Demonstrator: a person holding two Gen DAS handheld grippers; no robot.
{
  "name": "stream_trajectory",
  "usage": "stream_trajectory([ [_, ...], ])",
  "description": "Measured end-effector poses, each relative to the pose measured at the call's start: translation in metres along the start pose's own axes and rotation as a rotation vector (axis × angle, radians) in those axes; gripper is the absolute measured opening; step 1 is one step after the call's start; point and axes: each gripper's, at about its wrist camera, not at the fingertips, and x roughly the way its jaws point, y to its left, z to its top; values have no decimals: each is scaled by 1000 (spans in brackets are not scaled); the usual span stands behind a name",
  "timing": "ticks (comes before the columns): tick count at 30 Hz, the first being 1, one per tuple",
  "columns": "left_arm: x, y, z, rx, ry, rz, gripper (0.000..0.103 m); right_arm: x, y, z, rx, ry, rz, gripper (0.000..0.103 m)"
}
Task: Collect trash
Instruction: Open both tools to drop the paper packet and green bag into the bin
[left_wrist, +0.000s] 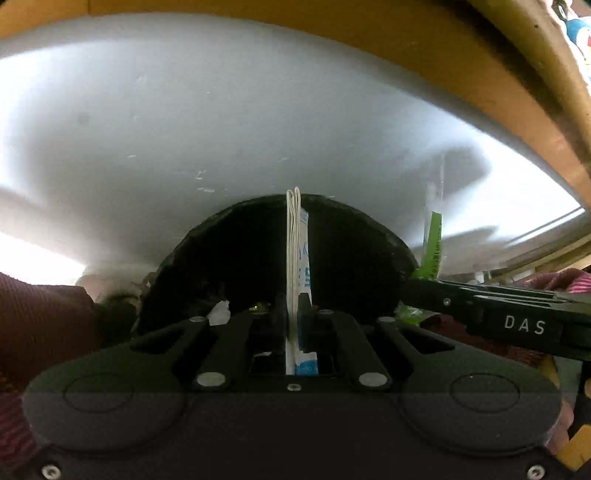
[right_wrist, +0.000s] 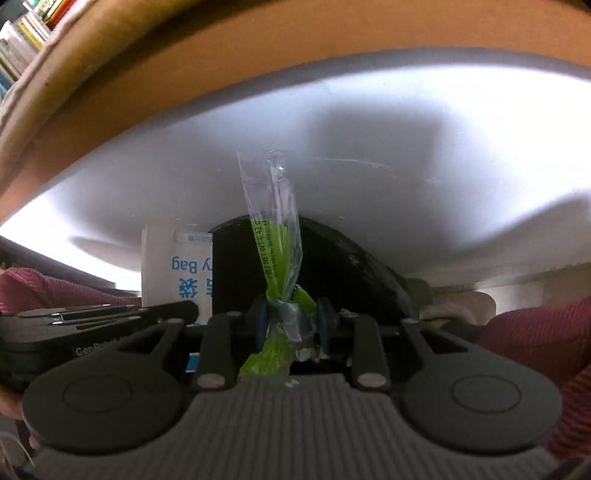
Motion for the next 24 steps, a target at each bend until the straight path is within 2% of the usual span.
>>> stream_trajectory([
  [4,2,-6,1,14,-6,2,12,0,-3,2,12,-8,1,37],
  [5,2,-6,1,13,-7,5,16,0,-3,2,15,-8,0,47],
  [6,2,-6,2,12,-7,10,25,0,-3,2,18,-9,2,53],
  [7,1,-7,2,11,-7,13,31,0,-3,2,20,-10,7,56],
  [8,1,-7,2,9,-7,18,42,0,-1,1,21,-11,10,57],
  [9,0,-8,2,8,-11,22,44,-1,-1,1,20,-12,12,57],
  [15,-8,-13,4,25,-15,34,52,0,-1,1,19,-18,14,61],
  [24,-15,-15,4,45,-27,41,56,-4,-1,1,3,-35,13,64],
])
